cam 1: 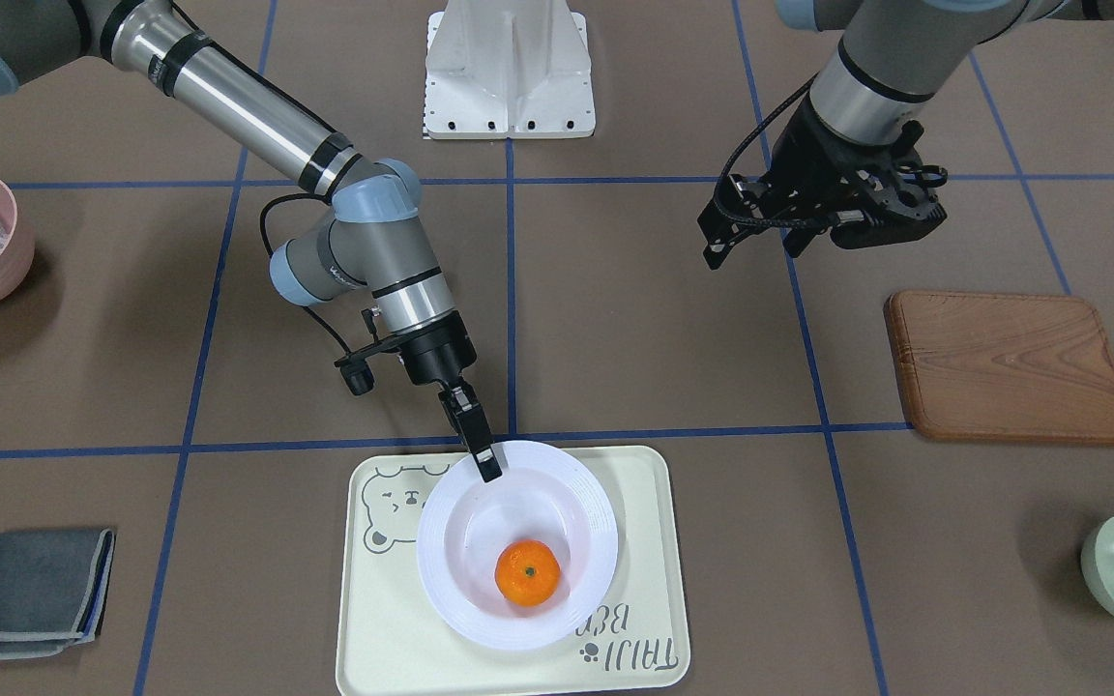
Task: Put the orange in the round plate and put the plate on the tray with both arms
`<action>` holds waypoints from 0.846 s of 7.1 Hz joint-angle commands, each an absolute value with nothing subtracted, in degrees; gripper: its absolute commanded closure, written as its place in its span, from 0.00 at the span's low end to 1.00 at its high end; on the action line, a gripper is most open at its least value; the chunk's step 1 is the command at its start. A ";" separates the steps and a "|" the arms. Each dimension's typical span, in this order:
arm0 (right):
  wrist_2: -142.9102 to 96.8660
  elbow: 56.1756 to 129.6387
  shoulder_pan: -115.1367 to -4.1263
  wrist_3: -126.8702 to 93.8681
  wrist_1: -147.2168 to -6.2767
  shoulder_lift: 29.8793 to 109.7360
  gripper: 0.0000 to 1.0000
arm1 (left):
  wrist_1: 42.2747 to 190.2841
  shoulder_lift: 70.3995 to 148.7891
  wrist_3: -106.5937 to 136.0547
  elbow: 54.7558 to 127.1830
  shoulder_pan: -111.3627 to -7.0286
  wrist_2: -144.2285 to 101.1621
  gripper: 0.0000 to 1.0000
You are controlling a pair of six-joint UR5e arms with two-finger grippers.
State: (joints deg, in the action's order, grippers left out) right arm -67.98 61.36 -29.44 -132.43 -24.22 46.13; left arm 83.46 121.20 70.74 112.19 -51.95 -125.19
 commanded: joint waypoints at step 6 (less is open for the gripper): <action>-86.65 87.41 -31.78 -101.82 -23.47 68.78 0.00 | 83.32 120.16 67.18 112.32 -54.49 -125.16 0.03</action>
State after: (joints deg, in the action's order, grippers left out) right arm -76.65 82.31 -28.73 -114.33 -23.57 63.63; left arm 83.45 120.79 69.58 112.48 -54.03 -125.16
